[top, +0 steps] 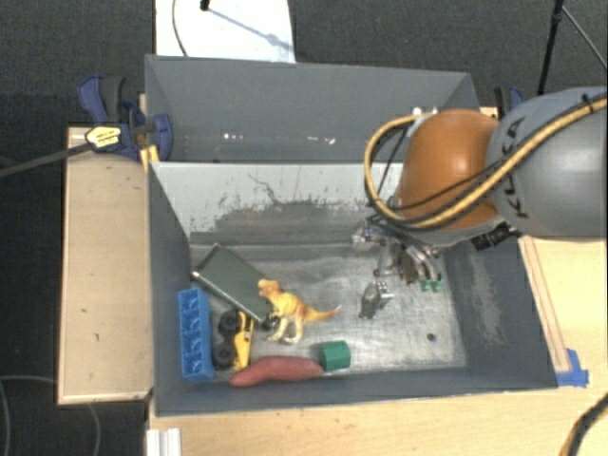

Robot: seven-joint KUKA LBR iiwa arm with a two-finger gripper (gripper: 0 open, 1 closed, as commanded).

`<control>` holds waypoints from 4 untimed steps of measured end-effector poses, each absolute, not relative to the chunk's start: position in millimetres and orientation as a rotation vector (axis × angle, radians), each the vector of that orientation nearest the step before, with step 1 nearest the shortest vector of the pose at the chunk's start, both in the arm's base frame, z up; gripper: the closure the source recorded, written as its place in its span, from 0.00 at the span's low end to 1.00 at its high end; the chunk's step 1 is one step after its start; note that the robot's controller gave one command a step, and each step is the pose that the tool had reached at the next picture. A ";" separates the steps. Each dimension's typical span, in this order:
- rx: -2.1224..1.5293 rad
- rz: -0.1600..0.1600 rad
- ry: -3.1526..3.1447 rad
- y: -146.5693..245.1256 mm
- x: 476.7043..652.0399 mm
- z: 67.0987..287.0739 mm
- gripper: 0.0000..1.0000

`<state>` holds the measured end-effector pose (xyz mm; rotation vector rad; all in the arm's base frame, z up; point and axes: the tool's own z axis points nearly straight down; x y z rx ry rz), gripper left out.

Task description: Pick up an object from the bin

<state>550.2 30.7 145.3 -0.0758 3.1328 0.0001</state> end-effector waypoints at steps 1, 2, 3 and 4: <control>-0.338 0.001 3.128 83.4 528.1 140.0 0.00; -0.307 0.002 3.121 103.6 534.5 140.0 0.00; -0.464 -0.005 3.104 145.6 542.0 73.9 0.00; -0.324 -0.007 3.134 139.9 532.7 75.7 1.00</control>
Offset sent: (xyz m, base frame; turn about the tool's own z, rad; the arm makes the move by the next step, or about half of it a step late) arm -0.0147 0.0787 -0.0159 -0.1382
